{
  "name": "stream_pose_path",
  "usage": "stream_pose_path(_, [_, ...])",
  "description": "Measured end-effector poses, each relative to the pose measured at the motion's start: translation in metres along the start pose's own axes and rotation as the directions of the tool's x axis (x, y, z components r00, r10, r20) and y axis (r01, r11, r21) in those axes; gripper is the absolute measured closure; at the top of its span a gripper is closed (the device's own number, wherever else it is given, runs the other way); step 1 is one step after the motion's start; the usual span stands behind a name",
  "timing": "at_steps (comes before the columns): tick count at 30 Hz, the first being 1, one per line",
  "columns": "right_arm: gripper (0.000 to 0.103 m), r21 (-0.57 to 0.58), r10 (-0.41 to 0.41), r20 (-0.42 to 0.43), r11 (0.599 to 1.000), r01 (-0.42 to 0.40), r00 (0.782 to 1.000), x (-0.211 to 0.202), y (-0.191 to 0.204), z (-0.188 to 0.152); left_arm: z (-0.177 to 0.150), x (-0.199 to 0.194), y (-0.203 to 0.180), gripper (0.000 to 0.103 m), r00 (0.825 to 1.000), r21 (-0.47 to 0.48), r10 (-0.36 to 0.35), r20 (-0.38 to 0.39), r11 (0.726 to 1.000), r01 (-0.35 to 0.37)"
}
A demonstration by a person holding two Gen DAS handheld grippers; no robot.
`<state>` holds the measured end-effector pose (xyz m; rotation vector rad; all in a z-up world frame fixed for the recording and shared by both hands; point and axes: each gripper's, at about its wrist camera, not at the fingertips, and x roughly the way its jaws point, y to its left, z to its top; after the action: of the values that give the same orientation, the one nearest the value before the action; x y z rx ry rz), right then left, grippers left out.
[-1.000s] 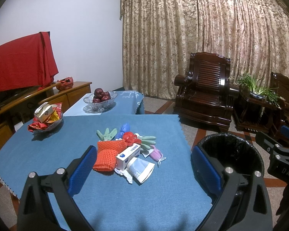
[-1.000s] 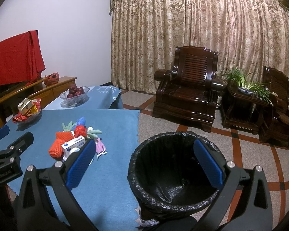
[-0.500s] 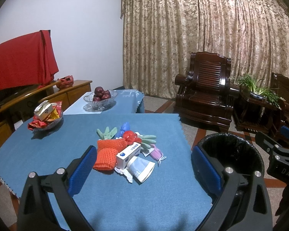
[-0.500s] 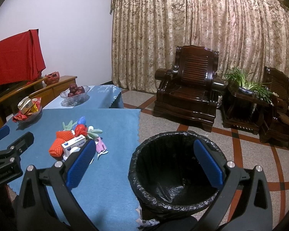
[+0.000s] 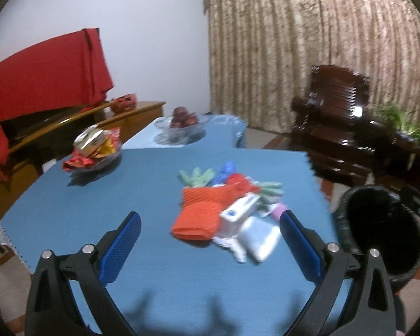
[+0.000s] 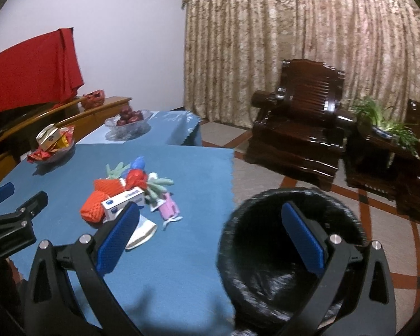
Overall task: Collect trash
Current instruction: 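Reach both grippers toward the orange foam nets and white box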
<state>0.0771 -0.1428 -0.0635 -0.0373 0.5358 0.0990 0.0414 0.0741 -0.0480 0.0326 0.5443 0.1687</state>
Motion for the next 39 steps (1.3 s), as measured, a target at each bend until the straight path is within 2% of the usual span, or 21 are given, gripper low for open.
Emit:
stream_pose_path(6, [0.005,-0.033,0.075,-0.053,0.996,-0.077,0.996,0.059,0.038,-0.010,-0.014,0.044,0.025,0.009,0.999,-0.001,0.022,-0.040,1.000,-0.022])
stream_pose_path(10, [0.006,-0.041,0.100,-0.117,0.994,-0.106,0.988,0.104,0.061,-0.023,-0.026,0.076,0.034,0.014,0.996,-0.003,0.013,-0.084,1.000,-0.014])
stream_pose_path(15, [0.008,-0.053,0.112,-0.201,0.991,-0.126,0.973,0.157,0.081,-0.046,-0.039,0.100,0.038,0.016,0.994,0.017,0.020,-0.111,1.000,-0.018])
stream_pose_path(27, [0.009,-0.089,0.144,-0.308,0.980,-0.180,0.940,0.224,0.106,-0.069,-0.052,0.145,0.048,0.016,0.987,0.011,0.010,-0.158,1.000,-0.008])
stream_pose_path(29, [0.014,-0.078,0.167,-0.323,0.976,-0.202,0.932,0.230,0.108,-0.070,-0.050,0.148,0.051,0.016,0.987,0.004,0.006,-0.163,1.000,-0.006])
stream_pose_path(32, [0.027,-0.053,0.226,-0.331,0.965,-0.257,0.916,0.231,0.108,-0.070,-0.049,0.152,0.049,0.016,0.986,0.005,-0.003,-0.166,1.000,0.004])
stream_pose_path(33, [0.035,-0.047,0.245,-0.333,0.960,-0.275,0.911,0.231,0.107,-0.070,-0.049,0.153,0.048,0.016,0.986,0.007,-0.006,-0.166,1.000,0.008])
stream_pose_path(34, [0.047,-0.037,0.273,-0.336,0.953,-0.302,0.902,0.231,0.107,-0.070,-0.049,0.153,0.047,0.016,0.987,0.009,-0.012,-0.163,1.000,0.013])
stream_pose_path(35, [0.053,-0.020,0.309,-0.342,0.942,-0.336,0.887,0.232,0.106,-0.070,-0.048,0.153,0.046,0.016,0.987,0.012,-0.017,-0.160,1.000,0.019])
stream_pose_path(37, [0.071,-0.024,0.304,-0.354,0.942,-0.334,0.884,0.231,0.105,-0.071,-0.046,0.155,0.043,0.016,0.987,0.018,-0.026,-0.155,0.999,0.030])
stream_pose_path(39, [0.080,-0.011,0.325,-0.356,0.936,-0.351,0.876,0.229,0.104,-0.071,-0.045,0.157,0.040,0.016,0.987,0.024,-0.038,-0.155,0.999,0.043])
